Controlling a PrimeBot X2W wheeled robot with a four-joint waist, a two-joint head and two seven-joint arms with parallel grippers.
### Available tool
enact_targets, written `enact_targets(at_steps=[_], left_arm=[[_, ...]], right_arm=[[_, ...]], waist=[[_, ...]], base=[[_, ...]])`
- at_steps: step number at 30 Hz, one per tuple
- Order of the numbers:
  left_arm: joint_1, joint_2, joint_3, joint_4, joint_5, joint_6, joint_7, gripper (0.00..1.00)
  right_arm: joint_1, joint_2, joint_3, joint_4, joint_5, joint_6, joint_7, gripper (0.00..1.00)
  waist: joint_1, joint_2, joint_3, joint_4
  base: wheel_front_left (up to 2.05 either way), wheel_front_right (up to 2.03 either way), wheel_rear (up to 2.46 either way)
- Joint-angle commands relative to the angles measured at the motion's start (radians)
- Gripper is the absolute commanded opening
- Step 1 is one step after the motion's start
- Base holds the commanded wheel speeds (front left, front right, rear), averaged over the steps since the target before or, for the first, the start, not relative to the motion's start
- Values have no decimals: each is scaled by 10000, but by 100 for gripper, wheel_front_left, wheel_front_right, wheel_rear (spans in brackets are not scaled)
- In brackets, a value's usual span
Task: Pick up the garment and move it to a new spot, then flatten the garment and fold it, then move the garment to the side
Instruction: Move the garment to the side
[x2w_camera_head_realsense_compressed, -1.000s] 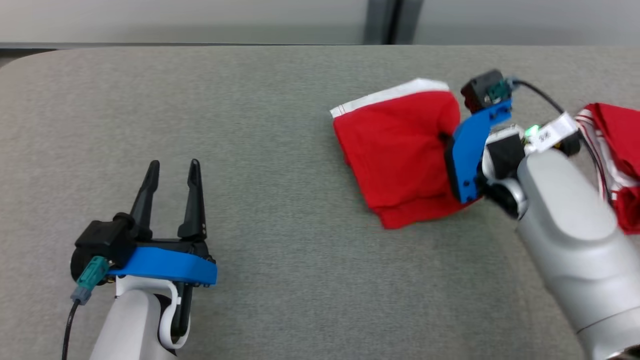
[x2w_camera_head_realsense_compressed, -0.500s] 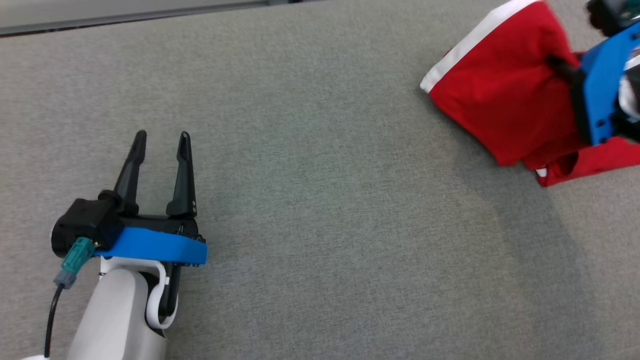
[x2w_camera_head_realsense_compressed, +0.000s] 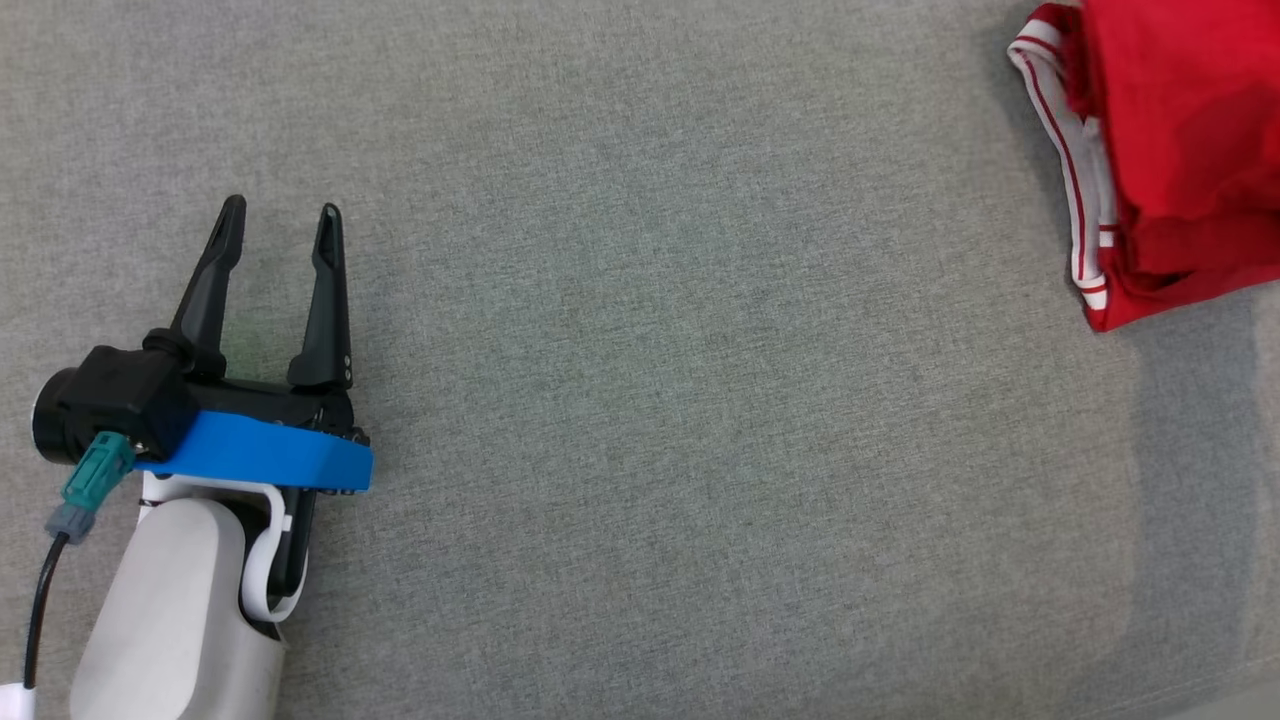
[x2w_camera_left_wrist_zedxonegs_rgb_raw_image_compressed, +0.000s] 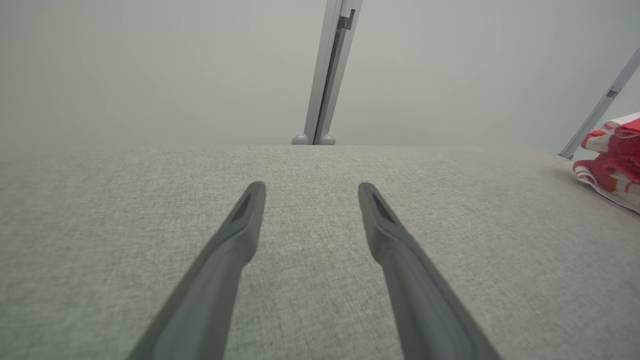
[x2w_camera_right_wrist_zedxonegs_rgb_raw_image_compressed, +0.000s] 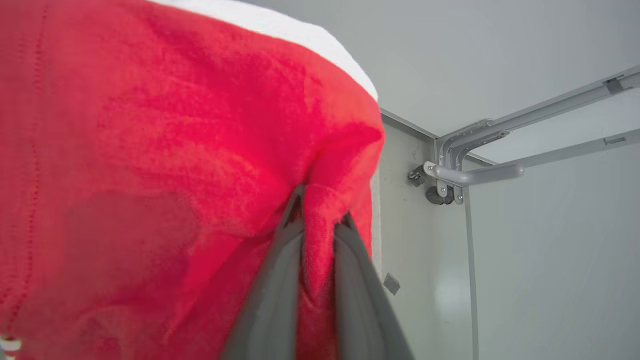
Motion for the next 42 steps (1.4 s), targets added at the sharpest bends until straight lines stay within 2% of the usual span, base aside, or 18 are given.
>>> enact_targets(at_steps=[1,2,3,4,5,10,15,24,30,42], left_arm=[[-127,78,-10,-87,24,28,53,100],[-130,86,-35,-140,22,32,86,100],[-132,104,-46,-178,16,39,110,100],[-143,117,-65,-205,10,43,145,100],[-142,124,-79,-237,14,60,167,100],[-15,72,-149,-232,-30,114,158,100],[223,-64,-144,-16,-177,147,-15,100],[1172,-521,-166,784,-485,111,-396,100],[1937,-650,13,1059,-615,115,-462,100],[2907,-925,596,1228,-555,112,-477,100]], right_arm=[[105,97,-174,275,-361,-6,-310,0],[106,181,-307,492,-622,-6,-563,0],[109,296,-435,707,-891,-4,-767,13],[144,403,-509,893,-1167,-4,-952,41],[146,531,-696,1042,-1371,-6,-1192,100],[178,1029,-1541,1602,-2715,-6,-2481,100],[509,1536,-2208,1914,-3296,-4,-3200,100],[2515,2632,-3248,1598,-2592,-4,-4617,100],[4604,3358,-3795,271,-2043,-4,-4974,100],[8007,4915,-4979,-3597,-2211,-3,-4249,100]], waist=[[-1,0,57,35],[-1,0,81,56],[-1,0,96,72],[-1,0,104,94],[-1,0,97,104],[-1,0,-162,219],[-1,0,-707,355],[-1,0,-2688,804],[-1,0,-3712,1087],[-1,0,-4796,1744]], base=[[0,0,0],[0,0,0],[0,0,0],[0,0,0],[0,0,0],[0,0,0],[0,0,0],[0,0,0],[0,0,0],[0,0,0]])
